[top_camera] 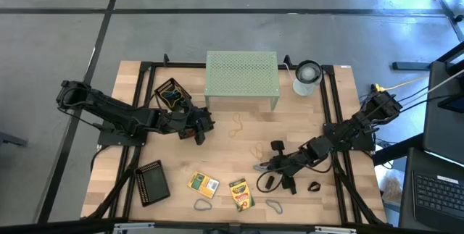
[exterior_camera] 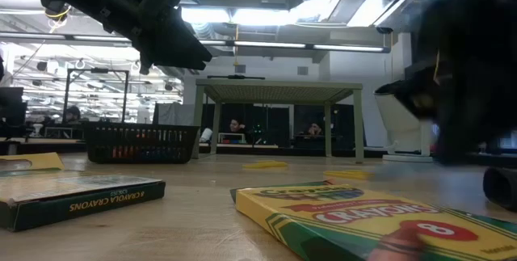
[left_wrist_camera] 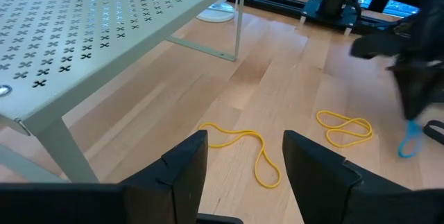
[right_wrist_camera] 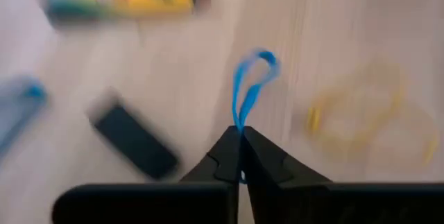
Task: Pick & Place Office Desk Supplies
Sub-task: Put the blue rubber band into the top black bin
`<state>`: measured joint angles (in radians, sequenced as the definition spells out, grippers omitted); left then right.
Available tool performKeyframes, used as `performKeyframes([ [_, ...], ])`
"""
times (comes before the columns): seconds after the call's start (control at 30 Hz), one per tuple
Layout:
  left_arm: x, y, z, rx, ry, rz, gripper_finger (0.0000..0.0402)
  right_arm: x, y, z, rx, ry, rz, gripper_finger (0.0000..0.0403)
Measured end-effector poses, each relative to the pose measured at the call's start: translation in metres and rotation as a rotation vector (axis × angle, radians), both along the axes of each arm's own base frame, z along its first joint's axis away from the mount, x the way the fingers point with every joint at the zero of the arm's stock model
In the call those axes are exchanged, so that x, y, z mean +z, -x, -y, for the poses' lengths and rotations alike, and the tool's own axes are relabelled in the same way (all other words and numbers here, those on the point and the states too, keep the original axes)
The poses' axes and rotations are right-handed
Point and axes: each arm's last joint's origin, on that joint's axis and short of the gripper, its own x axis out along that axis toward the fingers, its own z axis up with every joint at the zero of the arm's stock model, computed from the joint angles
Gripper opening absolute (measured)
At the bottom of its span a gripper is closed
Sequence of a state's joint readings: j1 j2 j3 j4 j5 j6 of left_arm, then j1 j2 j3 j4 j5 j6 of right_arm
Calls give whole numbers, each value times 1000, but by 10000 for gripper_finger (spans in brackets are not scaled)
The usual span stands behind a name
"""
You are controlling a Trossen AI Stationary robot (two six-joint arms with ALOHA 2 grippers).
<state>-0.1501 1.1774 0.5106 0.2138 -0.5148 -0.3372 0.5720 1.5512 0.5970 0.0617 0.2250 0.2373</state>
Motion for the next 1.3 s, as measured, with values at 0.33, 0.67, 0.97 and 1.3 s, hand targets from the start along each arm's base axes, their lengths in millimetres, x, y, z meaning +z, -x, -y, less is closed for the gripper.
performKeyframes([
  [0.33, 0, 0, 0, 6, 13, 6, 182, 70, -48, -3, -129, 223, 305, 6],
  [0.67, 4, -1, 11, -105, -72, 7, 182, 128, -82, 11, -209, 318, 468, 5],
  [0.97, 16, -2, 31, -270, -180, 108, 204, 132, -88, 24, -234, 293, 461, 5],
  [1.3, 25, -5, 36, -317, -191, 207, 231, 137, -95, 30, -190, 218, 511, 5],
])
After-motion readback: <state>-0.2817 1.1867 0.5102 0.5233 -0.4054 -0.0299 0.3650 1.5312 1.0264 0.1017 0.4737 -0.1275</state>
